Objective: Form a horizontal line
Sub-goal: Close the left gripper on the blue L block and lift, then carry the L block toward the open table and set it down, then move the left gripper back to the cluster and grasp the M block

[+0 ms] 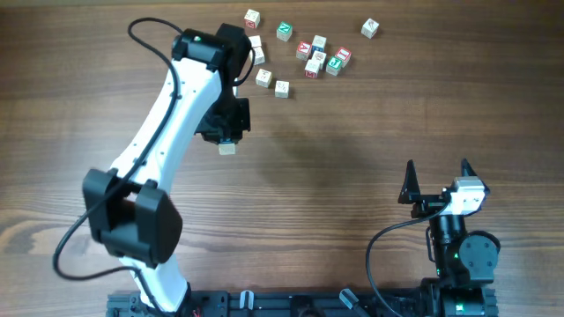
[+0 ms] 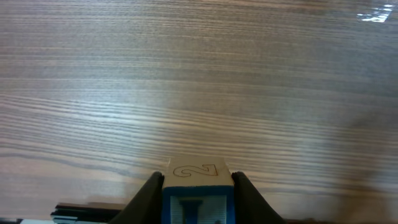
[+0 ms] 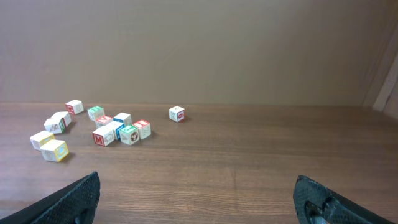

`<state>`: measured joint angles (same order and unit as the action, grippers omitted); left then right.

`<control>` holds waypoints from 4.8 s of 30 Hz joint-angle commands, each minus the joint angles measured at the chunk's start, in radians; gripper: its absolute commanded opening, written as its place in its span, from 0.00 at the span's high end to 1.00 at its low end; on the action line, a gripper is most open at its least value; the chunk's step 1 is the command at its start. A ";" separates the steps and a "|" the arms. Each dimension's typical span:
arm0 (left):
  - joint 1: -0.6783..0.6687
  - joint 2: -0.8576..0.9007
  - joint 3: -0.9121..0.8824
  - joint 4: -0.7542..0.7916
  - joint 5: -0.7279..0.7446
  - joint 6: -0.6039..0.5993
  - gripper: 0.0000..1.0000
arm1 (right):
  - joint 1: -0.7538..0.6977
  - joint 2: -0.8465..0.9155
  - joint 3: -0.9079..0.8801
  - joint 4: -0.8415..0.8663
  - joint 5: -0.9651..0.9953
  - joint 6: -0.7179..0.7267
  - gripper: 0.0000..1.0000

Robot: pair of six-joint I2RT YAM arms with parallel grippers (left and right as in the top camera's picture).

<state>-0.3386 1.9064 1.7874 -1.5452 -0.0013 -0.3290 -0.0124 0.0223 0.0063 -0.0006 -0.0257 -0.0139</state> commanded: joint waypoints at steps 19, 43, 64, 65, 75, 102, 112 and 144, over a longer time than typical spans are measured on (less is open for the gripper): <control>-0.024 -0.160 -0.628 0.710 -0.102 -0.068 0.78 | -0.002 -0.005 -0.001 0.003 -0.010 -0.011 0.00; -0.023 -0.158 -0.712 0.898 -0.153 0.015 0.70 | -0.002 -0.005 -0.001 0.003 -0.010 -0.011 0.00; -0.023 -0.132 -0.757 0.999 -0.157 0.011 0.67 | -0.002 -0.005 -0.001 0.003 -0.010 -0.011 0.00; -0.023 -0.124 -0.757 1.002 -0.158 0.011 0.66 | -0.002 -0.005 -0.001 0.003 -0.010 -0.011 0.00; -0.023 -0.095 -0.757 1.000 -0.157 0.031 0.61 | -0.002 -0.005 -0.001 0.003 -0.010 -0.011 0.00; 0.151 -0.141 -0.094 1.069 -0.007 0.041 0.96 | -0.002 -0.005 -0.001 0.003 -0.010 -0.011 0.00; 0.108 0.179 -0.036 1.204 0.102 0.034 0.77 | -0.002 -0.005 -0.001 0.003 -0.010 -0.012 0.00; 0.072 0.452 -0.037 1.363 -0.056 0.031 0.30 | -0.002 -0.005 -0.001 0.003 -0.010 -0.011 0.00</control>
<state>-0.2626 2.3489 1.7348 -0.1894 -0.0628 -0.2977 -0.0124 0.0223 0.0063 -0.0010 -0.0257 -0.0139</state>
